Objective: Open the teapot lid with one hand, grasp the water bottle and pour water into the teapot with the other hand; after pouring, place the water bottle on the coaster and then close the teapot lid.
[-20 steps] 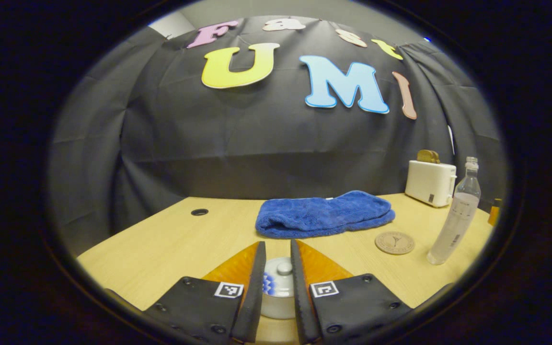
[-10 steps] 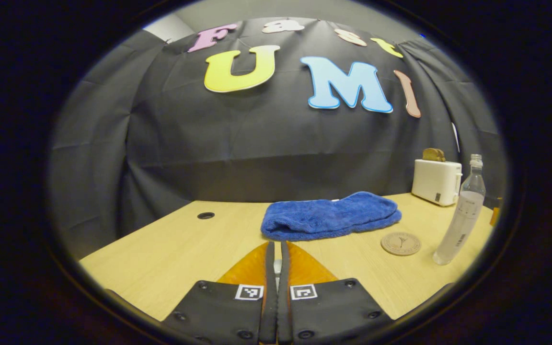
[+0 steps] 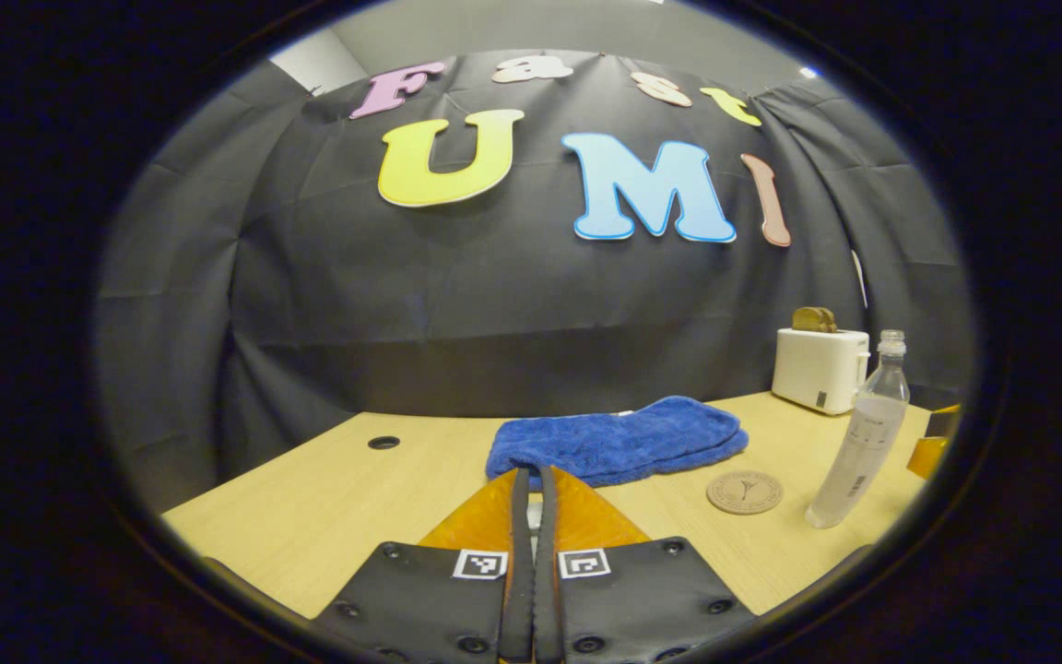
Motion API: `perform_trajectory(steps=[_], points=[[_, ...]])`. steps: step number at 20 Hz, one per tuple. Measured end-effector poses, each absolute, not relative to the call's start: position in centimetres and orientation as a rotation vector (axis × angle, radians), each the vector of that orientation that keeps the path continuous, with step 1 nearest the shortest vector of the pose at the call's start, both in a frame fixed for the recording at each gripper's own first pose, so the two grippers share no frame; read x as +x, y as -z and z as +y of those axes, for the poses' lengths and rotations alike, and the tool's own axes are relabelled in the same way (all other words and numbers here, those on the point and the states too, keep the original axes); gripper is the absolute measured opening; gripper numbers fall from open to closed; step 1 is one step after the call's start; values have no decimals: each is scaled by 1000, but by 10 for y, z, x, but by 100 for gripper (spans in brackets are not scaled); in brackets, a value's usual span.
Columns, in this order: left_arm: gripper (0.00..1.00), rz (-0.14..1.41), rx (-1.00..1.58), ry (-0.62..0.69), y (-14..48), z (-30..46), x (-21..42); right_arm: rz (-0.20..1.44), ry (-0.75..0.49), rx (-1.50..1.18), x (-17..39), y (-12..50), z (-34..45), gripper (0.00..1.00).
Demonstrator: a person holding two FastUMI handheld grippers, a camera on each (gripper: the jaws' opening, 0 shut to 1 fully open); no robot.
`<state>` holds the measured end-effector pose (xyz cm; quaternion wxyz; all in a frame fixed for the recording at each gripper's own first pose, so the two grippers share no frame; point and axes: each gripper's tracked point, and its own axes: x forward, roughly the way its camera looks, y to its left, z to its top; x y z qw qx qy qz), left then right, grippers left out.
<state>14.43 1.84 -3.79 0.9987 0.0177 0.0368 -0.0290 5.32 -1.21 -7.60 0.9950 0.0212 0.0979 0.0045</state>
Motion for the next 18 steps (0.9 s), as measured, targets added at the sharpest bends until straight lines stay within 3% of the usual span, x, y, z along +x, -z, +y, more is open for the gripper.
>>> perform_trajectory(steps=[18], points=[[6, 129, 4, -48, 54, 105, 74, 314, -79, 15, 120, 108, 3, 98]])
